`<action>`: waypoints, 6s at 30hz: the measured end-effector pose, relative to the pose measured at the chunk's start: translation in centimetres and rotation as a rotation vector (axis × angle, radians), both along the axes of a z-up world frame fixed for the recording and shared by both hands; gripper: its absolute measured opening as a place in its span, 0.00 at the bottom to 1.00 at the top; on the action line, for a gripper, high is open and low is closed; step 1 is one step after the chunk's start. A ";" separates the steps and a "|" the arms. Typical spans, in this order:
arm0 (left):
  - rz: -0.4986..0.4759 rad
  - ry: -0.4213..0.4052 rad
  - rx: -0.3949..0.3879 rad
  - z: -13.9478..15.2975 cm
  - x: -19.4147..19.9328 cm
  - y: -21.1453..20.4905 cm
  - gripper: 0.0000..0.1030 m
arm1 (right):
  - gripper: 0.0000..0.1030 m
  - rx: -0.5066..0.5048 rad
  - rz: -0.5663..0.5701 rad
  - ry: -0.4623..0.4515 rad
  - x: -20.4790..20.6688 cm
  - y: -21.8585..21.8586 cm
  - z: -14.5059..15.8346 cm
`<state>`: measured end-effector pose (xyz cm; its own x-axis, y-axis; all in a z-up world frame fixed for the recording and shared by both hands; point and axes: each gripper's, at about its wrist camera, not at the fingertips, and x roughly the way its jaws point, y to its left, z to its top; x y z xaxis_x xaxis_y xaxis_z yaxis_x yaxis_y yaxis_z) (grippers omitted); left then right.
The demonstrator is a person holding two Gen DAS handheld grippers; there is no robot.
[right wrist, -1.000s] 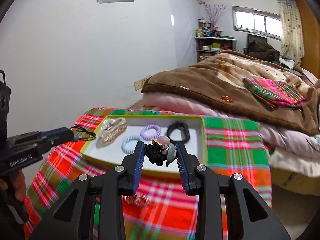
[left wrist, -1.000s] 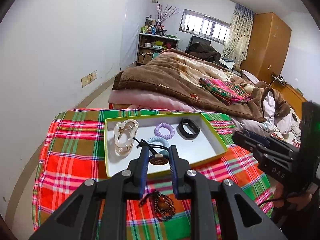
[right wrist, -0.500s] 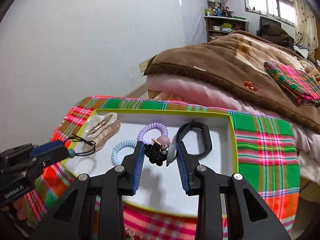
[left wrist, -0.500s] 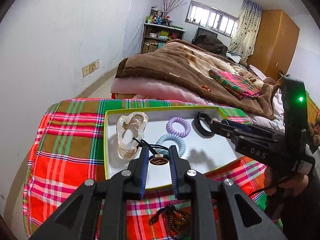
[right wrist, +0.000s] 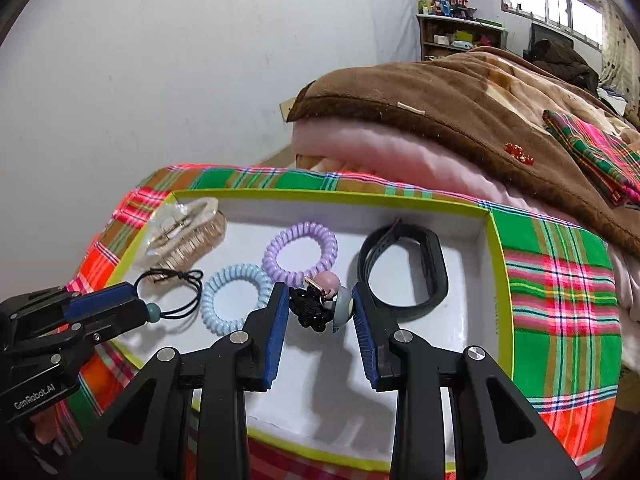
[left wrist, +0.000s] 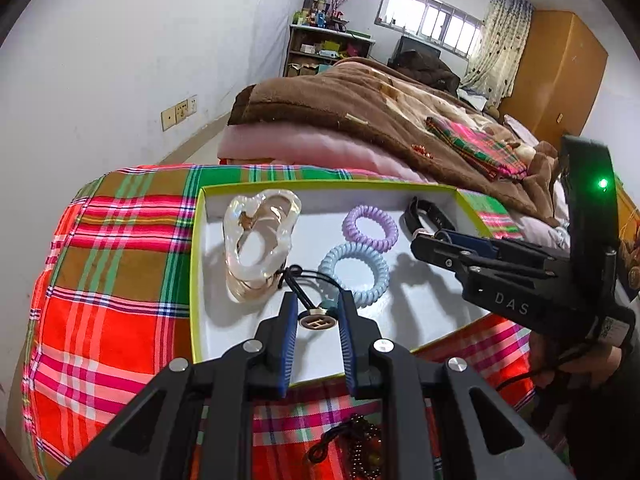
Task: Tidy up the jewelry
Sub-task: 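Carry the bow clip with the right tool into the box while the left tool carries the elastic tie, then open the right tool releasing the bow clip while the left tool releases the elastic tie, then withdraw both tools from the box toward the remaining jewelry, then grasp the rhinestone hair clip with the right tool while the left tool grasps the amber bracelet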
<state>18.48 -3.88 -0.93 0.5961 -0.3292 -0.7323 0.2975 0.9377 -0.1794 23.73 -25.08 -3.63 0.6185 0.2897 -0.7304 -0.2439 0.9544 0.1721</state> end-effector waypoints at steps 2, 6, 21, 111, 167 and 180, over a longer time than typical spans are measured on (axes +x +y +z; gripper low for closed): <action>0.003 0.010 0.002 -0.3 0.2 0.1 0.21 | 0.32 -0.015 0.001 0.006 0.0 0.0 -0.2; 0.007 0.021 0.015 -0.7 0.3 0.2 0.21 | 0.32 -0.024 0.001 0.018 0.0 0.0 -0.6; 0.016 0.058 0.028 -1.7 0.7 0.1 0.21 | 0.33 -0.074 0.004 0.018 -0.1 0.5 -1.0; 0.063 0.015 -0.033 1.7 -8.4 4.0 0.54 | 0.53 0.018 0.072 -0.056 -11.2 0.4 1.6; 0.036 0.114 -0.003 -1.7 -8.4 0.6 0.54 | 0.12 -0.154 0.177 -0.063 -15.0 2.1 -1.5; 0.037 0.132 0.033 -2.8 -7.2 -1.2 0.54 | 0.12 -0.082 0.137 -0.086 -16.0 0.2 -0.7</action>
<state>11.23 -5.12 -3.74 0.5055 -0.2833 -0.8150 0.2384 0.9537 -0.1836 7.73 -24.92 -4.28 0.6387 0.3170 -0.7011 -0.3830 0.9213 0.0678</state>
